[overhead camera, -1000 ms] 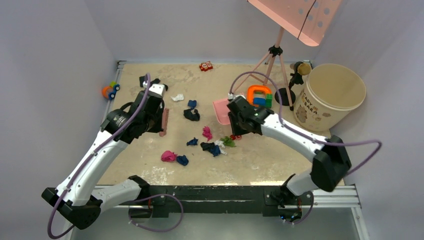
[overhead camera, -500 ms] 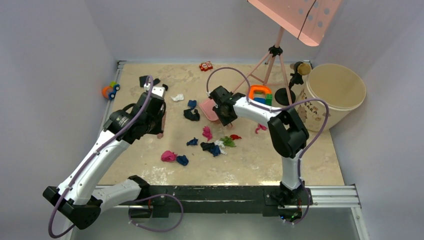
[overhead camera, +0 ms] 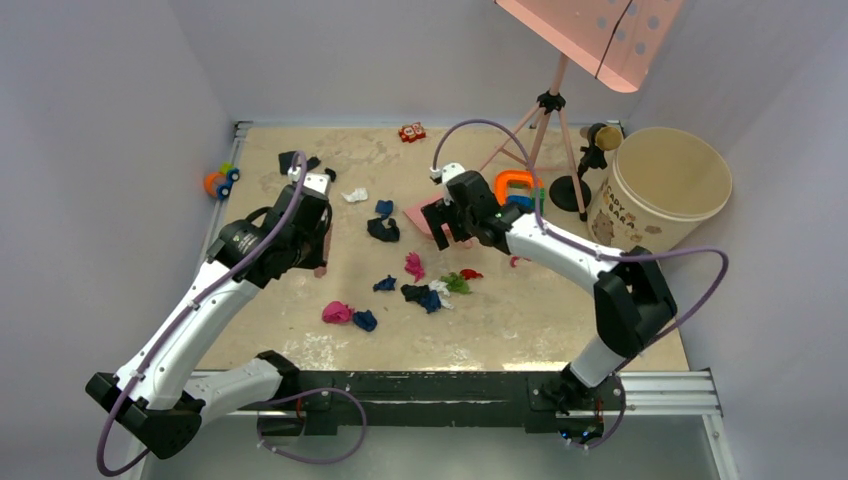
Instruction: Sweep away the paper scraps from the table
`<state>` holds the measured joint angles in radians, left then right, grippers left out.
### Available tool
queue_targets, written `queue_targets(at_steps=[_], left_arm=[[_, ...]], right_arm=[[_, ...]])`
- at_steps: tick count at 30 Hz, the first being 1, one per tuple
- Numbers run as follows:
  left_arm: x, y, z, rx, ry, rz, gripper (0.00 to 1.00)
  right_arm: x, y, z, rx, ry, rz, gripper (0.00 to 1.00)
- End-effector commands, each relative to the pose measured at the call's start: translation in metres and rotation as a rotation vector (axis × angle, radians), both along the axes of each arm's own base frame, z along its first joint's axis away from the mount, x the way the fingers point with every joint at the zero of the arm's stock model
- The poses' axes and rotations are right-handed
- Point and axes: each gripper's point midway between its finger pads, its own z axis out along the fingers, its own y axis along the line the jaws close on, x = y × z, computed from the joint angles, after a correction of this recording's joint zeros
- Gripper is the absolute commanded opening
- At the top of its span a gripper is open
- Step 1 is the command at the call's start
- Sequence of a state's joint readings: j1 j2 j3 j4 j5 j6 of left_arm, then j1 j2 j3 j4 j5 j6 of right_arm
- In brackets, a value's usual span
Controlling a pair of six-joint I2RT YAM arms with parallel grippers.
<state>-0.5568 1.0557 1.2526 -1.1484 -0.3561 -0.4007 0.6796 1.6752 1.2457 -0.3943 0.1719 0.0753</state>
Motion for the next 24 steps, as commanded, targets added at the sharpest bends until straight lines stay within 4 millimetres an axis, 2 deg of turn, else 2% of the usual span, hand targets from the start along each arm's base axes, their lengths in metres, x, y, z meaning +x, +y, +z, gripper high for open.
queue_targets(at_steps=[1, 3, 5, 6, 8, 10, 14, 18, 24], left_arm=[[0.004, 0.002, 0.008, -0.008, -0.047, 0.007, 0.0], [0.004, 0.002, 0.008, -0.008, -0.048, 0.004, 0.0], [0.004, 0.001, 0.008, -0.01, -0.049, 0.002, 0.0], [0.005, 0.001, 0.008, -0.012, -0.051, 0.0, 0.0], [0.004, 0.0, 0.008, -0.014, -0.052, -0.003, 0.0], [0.004, 0.0, 0.009, -0.018, -0.059, -0.006, 0.0], [0.005, 0.0, 0.008, -0.022, -0.073, -0.009, 0.0], [0.007, 0.0, 0.004, -0.018, -0.08, -0.013, 0.0], [0.009, -0.002, 0.0, -0.026, -0.085, -0.021, 0.0]], right_arm=[[0.016, 0.0, 0.051, 0.166, -0.245, -0.065, 0.97], [0.013, -0.003, 0.079, 0.3, -0.369, -0.094, 0.98], [0.007, -0.001, 0.082, 0.363, -0.471, -0.014, 0.99], [0.006, -0.001, 0.074, 0.35, -0.49, 0.011, 0.99], [0.011, -0.008, 0.056, 0.303, -0.413, -0.036, 0.99], [0.012, -0.005, 0.038, 0.315, -0.307, -0.028, 0.89], [0.01, 0.0, 0.028, 0.438, -0.327, -0.046, 0.88], [0.022, -0.002, 0.006, 0.401, -0.297, -0.103, 0.82], [0.026, -0.002, -0.023, 0.357, -0.265, -0.111, 0.79]])
